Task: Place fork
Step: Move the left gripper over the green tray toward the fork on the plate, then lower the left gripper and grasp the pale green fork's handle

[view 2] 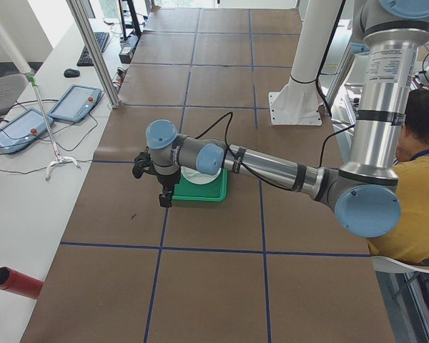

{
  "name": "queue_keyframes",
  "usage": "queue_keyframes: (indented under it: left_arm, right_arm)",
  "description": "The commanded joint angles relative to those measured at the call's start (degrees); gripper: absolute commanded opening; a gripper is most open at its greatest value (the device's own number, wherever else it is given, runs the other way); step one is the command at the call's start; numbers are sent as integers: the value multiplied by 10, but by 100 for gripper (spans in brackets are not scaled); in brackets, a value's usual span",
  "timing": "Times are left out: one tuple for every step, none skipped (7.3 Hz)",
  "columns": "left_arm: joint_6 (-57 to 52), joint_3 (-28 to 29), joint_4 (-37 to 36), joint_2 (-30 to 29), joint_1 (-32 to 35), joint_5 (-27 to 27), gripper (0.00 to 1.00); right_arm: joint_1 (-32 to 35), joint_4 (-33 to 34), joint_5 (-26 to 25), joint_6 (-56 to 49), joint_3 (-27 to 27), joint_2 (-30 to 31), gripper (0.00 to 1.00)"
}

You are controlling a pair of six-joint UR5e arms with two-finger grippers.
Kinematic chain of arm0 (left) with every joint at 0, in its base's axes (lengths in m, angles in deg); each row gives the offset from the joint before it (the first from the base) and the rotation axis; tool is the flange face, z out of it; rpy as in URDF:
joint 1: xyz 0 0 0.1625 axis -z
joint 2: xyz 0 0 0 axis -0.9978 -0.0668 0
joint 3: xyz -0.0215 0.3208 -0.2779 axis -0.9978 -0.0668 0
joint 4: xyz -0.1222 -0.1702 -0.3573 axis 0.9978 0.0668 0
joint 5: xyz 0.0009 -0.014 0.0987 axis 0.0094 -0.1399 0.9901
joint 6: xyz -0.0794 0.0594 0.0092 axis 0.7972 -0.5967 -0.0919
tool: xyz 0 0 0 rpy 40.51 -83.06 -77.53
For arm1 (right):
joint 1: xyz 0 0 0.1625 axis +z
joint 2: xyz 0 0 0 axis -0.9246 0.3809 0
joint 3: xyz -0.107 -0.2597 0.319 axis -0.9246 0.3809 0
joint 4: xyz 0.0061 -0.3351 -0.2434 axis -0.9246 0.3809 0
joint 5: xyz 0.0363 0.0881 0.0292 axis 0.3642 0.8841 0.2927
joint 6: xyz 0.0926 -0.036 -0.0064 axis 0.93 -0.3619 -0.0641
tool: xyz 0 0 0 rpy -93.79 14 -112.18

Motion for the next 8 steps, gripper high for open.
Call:
queue_keyframes:
  left_arm:
    - [179, -3, 87, -1, -109, 30, 100]
    - [214, -3, 87, -6, -157, 64, 100]
    - [249, 7, 87, -27, -188, 87, 99]
    - [270, 10, 89, -32, -205, 91, 97]
    - [276, 15, 89, -38, -213, 91, 96]
    - [293, 37, 94, -52, -236, 91, 94]
    - [299, 53, 100, -65, -245, 91, 93]
    - [297, 66, 103, -65, -250, 92, 90]
  right_arm:
    - [0, 0, 0, 1, 0, 0, 100]
    - [0, 0, 0, 0, 0, 0, 100]
    - [0, 0, 0, 0, 0, 0, 100]
    - [0, 0, 0, 1, 0, 0, 100]
    - [0, 0, 0, 0, 0, 0, 100]
    - [0, 0, 0, 1, 0, 0, 100]
    - [0, 0, 0, 0, 0, 0, 100]
    - [0, 0, 0, 0, 0, 0, 100]
